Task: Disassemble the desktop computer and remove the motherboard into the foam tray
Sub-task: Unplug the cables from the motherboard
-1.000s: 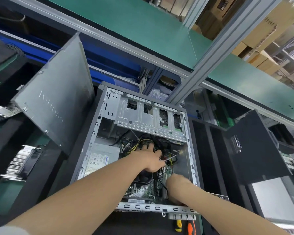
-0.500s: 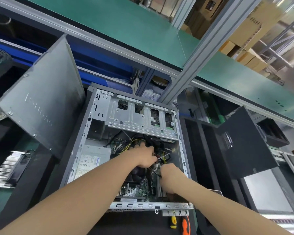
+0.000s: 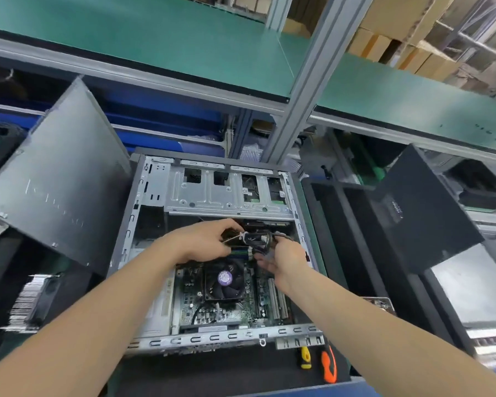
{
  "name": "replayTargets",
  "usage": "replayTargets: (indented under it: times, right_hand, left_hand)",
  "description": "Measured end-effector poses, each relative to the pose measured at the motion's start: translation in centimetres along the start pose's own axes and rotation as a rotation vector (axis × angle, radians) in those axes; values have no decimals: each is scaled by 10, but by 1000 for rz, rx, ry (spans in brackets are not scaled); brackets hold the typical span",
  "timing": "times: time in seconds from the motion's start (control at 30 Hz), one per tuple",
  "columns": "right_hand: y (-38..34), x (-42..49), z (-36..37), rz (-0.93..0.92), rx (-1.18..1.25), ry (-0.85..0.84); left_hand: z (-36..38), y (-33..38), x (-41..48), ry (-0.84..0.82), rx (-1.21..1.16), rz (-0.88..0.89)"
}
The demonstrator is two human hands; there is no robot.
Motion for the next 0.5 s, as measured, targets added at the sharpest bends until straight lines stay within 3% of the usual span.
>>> replayTargets:
  times: [0.07, 0.2, 0.37, 0.43, 0.5]
  right_hand:
    - [3, -2, 6, 23, 160, -28]
    - [0, 4, 4, -53, 168, -8]
    - [17, 0, 18, 84, 183, -192]
    - [21, 0, 20, 119, 180, -261]
    - [16, 6, 12, 84, 195, -214]
  left_hand:
    - [-3, 2, 1, 59, 166, 28]
    - [-22, 5, -4, 204, 122, 49]
    - [-24, -6, -13, 68, 172, 34]
    - [-28, -7, -14, 127, 274, 55]
    - [-37, -9, -15, 219, 335, 57]
Point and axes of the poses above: each hand's wrist, its own x-axis towards the middle knuckle, its own z-axis out of the palm, y = z × x, the point moved 10 cm from there along x, towards the middle knuckle, and after that the axes turned 12 degrees about -x, right-handed, at the moved point
